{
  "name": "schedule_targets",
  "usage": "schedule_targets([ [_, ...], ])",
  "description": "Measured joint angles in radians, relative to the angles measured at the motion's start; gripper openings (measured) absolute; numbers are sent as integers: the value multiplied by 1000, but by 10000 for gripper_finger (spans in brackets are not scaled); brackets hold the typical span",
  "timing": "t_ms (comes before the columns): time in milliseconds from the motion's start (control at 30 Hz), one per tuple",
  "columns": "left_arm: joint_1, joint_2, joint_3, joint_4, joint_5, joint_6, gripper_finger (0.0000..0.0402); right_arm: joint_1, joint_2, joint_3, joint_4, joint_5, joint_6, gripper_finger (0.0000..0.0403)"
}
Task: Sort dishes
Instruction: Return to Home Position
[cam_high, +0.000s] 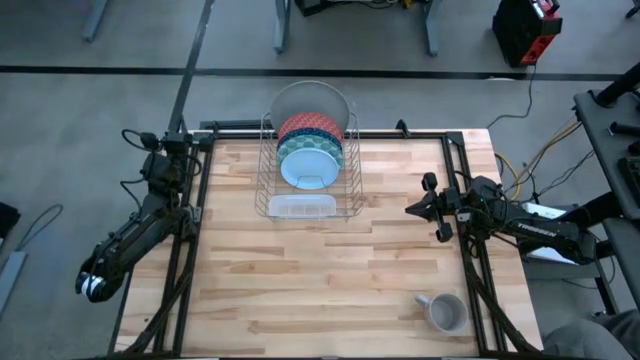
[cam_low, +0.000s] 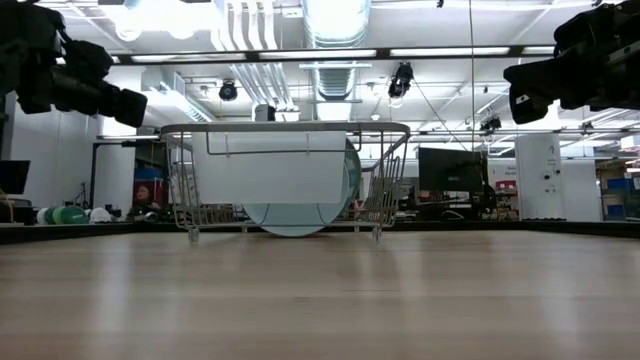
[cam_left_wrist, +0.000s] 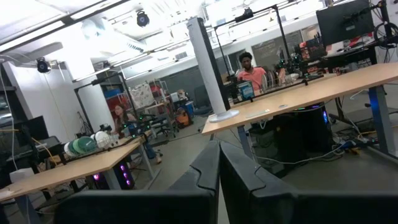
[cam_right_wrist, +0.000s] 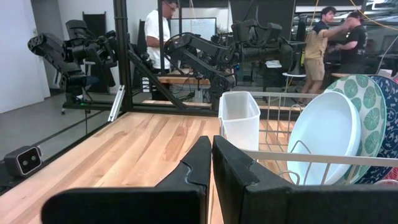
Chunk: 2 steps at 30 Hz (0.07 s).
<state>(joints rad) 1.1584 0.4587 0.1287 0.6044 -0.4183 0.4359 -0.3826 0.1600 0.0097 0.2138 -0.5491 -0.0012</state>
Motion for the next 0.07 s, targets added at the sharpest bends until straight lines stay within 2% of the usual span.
schedule_targets([
  [67, 0, 0, 0, 0, 0, 0, 0, 0, 0, 0, 0, 0, 0, 8],
])
